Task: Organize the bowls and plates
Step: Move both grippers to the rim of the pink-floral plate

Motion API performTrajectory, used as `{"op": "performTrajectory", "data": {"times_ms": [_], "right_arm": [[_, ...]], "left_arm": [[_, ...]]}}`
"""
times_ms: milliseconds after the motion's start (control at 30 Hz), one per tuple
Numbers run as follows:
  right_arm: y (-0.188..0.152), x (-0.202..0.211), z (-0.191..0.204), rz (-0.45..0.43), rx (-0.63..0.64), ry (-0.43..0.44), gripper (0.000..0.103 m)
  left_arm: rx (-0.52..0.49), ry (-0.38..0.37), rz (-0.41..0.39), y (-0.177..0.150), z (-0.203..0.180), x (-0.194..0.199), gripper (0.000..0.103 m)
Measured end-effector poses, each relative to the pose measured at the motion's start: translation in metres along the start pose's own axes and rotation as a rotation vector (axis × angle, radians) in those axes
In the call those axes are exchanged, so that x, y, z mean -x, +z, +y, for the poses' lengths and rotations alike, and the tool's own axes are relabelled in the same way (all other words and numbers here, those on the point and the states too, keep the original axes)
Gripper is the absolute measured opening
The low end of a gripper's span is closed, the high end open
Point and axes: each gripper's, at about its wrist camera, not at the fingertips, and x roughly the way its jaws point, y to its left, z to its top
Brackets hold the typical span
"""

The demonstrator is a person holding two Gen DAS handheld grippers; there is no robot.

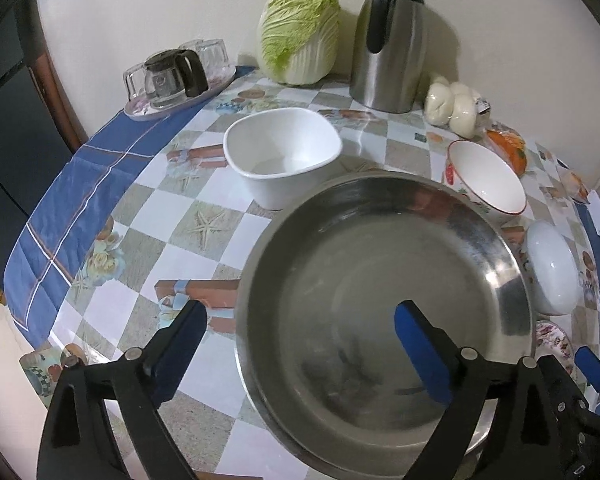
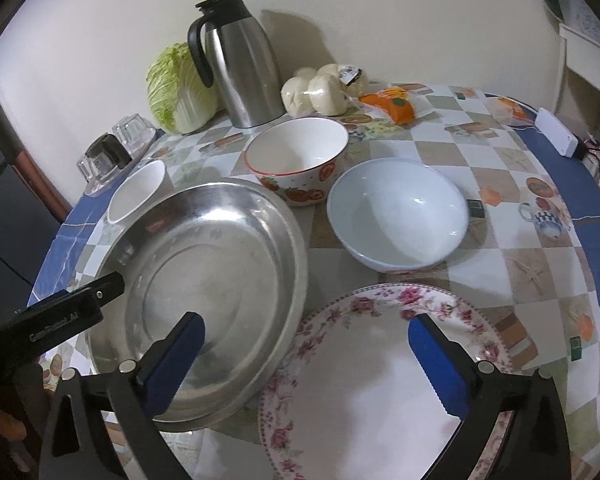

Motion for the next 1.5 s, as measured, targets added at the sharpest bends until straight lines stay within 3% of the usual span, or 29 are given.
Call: {"op": "performTrajectory", "data": {"times_ms": [200,367,600,700,867,1000,1233,1333,1433,1500], "right_arm": [[-0.002,0.01,-0.012,-0.026,-0.022,-0.012,0.103],[-0.004,0.021,-0.032,-0.056,-0.073,-0.007,0.103],[-0.007,0.048,-0.064,-0.132,-0.145,-0.054,0.103],[-0.009,0.06,-0.076,-0.171,-0.15,-0.101,0.103],[-0.016,0.082,-0.098,-0.225,-0.18,-0.108,0.103],[-0.023,0.089,-0.115,-0.233,-0.234,-0.093,0.103],[-0.039,0.071,-0.136,-0.133,-0.332,-0.05,0.1],[-0.046,0.058,-0.142,-0.065,-0.365,-0.049,0.089],[-0.056,0.04,-0.153,0.022,-0.442,0.01,0.082],[-0.062,0.031,-0.158,0.061,-0.48,0.044,0.069]], "left_arm": [[-0.02,-0.018,-0.058,-0.003,-0.013,0.011,0.098],[0.003,-0.098,-0.133,-0.008,-0.024,0.026,0.098],[-0.057,-0.255,-0.115,-0.018,-0.053,0.041,0.098],[-0.093,-0.256,-0.138,-0.027,-0.069,0.05,0.098],[-0.122,-0.3,-0.161,-0.038,-0.087,0.062,0.098],[-0.141,-0.326,-0.12,-0.048,-0.098,0.062,0.098],[-0.146,-0.368,-0.046,-0.064,-0.108,0.063,0.095],[-0.139,-0.4,0.006,-0.07,-0.11,0.06,0.086],[-0.125,-0.438,0.08,-0.078,-0.112,0.054,0.086],[-0.121,-0.457,0.114,-0.082,-0.114,0.052,0.086]]}}
